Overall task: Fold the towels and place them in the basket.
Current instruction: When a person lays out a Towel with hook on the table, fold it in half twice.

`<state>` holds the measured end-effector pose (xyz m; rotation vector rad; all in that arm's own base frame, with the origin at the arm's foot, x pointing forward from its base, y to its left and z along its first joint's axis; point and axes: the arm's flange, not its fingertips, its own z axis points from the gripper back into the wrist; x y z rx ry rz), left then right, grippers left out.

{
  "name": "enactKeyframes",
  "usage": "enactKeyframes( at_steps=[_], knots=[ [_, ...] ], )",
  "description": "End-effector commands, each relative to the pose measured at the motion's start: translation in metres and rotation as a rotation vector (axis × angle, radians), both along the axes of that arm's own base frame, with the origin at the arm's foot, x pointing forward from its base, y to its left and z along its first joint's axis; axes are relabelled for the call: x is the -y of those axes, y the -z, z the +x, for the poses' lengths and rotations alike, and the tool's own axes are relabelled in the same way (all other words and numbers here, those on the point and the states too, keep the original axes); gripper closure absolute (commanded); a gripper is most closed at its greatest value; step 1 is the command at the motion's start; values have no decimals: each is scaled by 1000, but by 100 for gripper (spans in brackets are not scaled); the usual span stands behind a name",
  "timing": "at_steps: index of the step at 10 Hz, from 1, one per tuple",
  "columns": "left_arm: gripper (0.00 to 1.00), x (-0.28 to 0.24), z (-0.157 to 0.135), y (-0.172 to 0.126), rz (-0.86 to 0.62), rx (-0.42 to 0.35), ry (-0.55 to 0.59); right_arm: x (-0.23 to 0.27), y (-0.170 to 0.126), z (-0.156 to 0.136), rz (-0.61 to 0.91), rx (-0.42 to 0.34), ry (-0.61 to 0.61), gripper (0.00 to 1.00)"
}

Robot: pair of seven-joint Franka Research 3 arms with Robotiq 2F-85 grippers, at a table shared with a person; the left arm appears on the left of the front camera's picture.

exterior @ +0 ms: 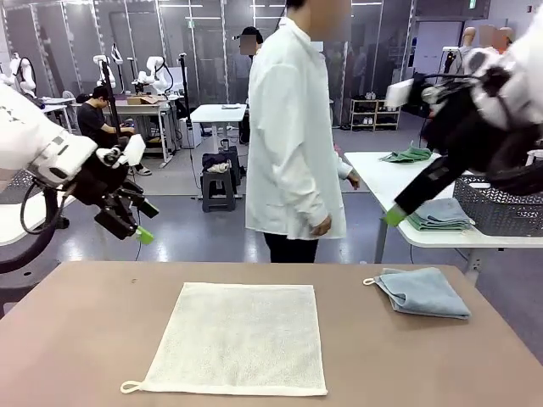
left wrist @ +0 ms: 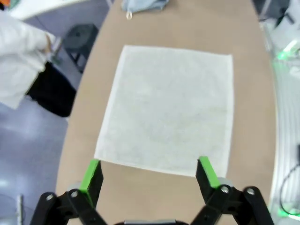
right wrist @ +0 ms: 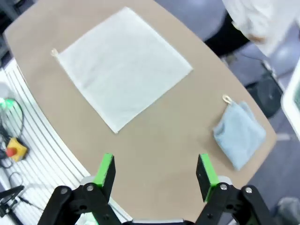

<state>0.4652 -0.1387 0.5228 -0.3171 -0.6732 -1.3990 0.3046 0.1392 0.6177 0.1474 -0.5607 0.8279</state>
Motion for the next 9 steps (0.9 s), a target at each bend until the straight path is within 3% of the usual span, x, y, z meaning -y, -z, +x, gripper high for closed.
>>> enactKeyframes(
  at_steps=[1,3,5,7,9],
  knots=[
    [0,16,-12,-1,86,-12,-82,-29,13,19,-25,-7,-5,13],
    [0,30,-35,-2,174,-26,-74,-65,36,15,-91,-52,-169,13],
    [0,40,-56,2,263,-29,-60,-88,62,6,-158,-33,-345,13],
    [0,56,-86,11,385,-34,-79,-112,101,-5,-261,7,-615,13],
    [0,72,-113,27,439,-9,-91,-128,139,-7,-317,-29,-729,13]
  ],
)
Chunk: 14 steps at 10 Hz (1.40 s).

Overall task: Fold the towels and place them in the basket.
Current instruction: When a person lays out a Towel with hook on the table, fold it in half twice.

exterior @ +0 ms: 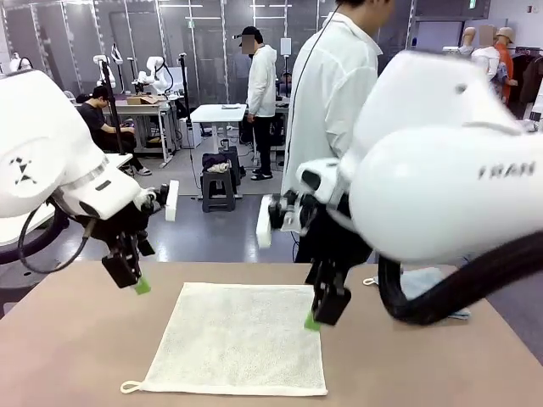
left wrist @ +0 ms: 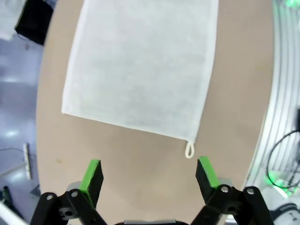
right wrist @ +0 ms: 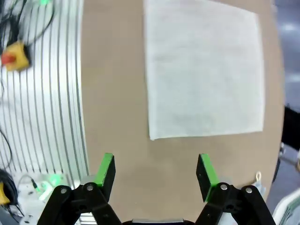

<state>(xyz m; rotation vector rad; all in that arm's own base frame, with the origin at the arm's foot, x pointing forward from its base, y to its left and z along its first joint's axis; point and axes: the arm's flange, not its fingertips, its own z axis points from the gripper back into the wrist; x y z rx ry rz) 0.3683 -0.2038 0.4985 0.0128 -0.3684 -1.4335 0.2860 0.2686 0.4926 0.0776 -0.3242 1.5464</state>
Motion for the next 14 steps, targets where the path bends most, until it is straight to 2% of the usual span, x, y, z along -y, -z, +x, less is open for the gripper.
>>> enactKeyframes(
  at_steps=[1,4,5,8,10,11,14],
  knots=[
    [0,13,-25,15,64,27,-21,-3,31,14,-34,1,-95,13],
    [0,18,-47,49,124,0,22,-12,70,25,-108,-21,-122,13],
    [0,15,-50,58,129,12,38,-13,81,31,-119,-28,-122,13],
    [0,10,-56,91,148,15,138,-14,100,39,-125,-22,-85,13],
    [0,8,-55,98,147,31,136,-12,105,38,-112,-28,-81,13],
    [0,22,-44,77,150,-14,114,-10,100,37,-123,-43,-93,13],
    [0,22,-44,77,150,-14,114,-10,100,37,-123,-43,-93,13]
  ],
)
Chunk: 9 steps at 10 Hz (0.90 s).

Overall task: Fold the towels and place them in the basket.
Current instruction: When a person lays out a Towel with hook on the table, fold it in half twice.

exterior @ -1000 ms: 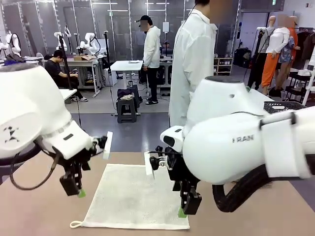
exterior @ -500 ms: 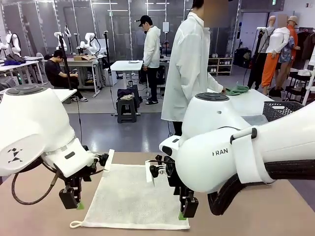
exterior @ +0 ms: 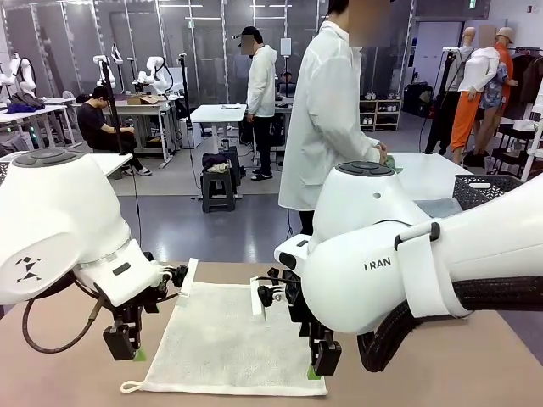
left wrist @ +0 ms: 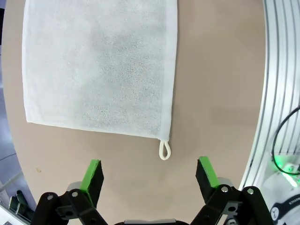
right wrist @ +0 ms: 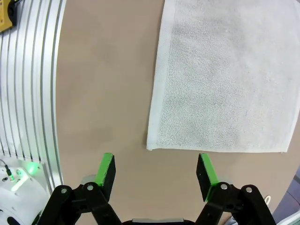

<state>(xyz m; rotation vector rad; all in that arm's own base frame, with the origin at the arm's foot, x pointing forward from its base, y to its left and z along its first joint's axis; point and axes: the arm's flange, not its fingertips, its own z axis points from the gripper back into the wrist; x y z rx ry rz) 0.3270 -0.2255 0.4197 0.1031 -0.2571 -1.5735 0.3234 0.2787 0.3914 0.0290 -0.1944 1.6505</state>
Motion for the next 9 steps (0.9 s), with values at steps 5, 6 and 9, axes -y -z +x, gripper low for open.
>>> enactKeyframes(
  at_steps=[5,6,9],
  knots=[
    [0,1,0,35,-14,-68,30,7,20,-3,17,9,2,13],
    [0,3,1,50,6,-92,36,7,28,-3,19,1,13,13],
    [0,8,3,81,39,-117,59,1,56,2,-4,-20,29,13]
  ],
)
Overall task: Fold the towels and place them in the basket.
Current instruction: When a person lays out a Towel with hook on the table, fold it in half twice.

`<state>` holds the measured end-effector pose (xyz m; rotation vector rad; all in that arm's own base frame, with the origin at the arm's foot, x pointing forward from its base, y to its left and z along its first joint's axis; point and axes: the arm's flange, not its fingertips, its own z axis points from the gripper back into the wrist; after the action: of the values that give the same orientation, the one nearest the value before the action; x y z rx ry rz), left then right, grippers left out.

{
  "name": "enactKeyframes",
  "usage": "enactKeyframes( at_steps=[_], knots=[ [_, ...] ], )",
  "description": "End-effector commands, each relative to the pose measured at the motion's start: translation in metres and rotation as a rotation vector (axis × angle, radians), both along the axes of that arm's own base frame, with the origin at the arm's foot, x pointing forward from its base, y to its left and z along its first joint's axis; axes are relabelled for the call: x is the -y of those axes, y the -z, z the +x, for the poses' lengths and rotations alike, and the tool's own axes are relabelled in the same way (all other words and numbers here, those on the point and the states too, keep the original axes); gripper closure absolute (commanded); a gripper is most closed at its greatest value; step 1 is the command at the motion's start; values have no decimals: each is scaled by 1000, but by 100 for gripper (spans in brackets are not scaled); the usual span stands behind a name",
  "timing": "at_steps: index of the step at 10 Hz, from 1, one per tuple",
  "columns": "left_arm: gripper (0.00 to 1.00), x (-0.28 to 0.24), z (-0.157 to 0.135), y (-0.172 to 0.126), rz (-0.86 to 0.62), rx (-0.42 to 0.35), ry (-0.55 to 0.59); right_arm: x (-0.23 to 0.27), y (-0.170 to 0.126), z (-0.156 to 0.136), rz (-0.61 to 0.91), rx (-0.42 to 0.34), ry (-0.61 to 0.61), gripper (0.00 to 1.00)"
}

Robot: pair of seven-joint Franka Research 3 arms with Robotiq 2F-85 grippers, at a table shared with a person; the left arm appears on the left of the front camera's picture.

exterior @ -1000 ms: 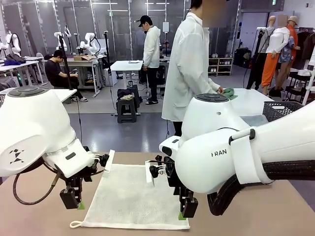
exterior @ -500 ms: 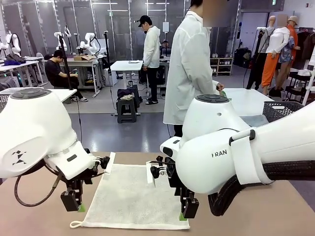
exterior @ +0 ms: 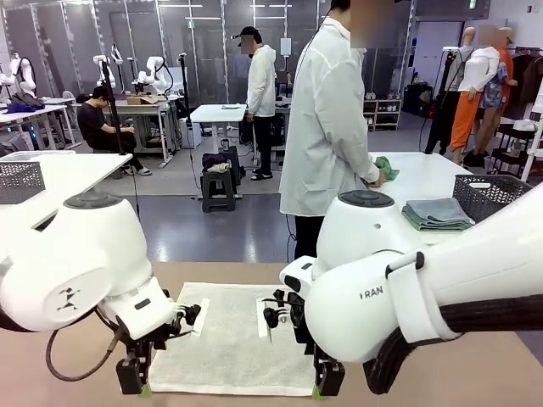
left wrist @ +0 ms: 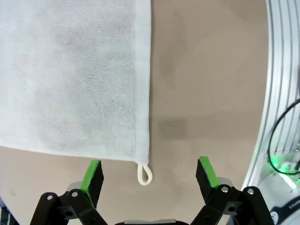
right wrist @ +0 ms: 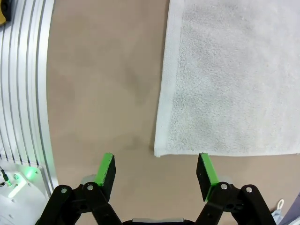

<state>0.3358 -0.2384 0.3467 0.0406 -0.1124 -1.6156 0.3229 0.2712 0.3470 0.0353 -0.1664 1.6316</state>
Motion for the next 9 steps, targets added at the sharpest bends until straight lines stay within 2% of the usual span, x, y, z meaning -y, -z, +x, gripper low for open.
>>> enactKeyframes(
  at_steps=[1,3,9],
  knots=[
    [0,-5,-8,14,-16,2,27,-10,18,2,-4,-6,28,13],
    [0,-7,-9,28,-28,10,55,-17,33,7,-29,2,63,13],
    [0,-14,-2,47,-22,-16,3,-20,47,16,-72,8,112,13]
  ],
)
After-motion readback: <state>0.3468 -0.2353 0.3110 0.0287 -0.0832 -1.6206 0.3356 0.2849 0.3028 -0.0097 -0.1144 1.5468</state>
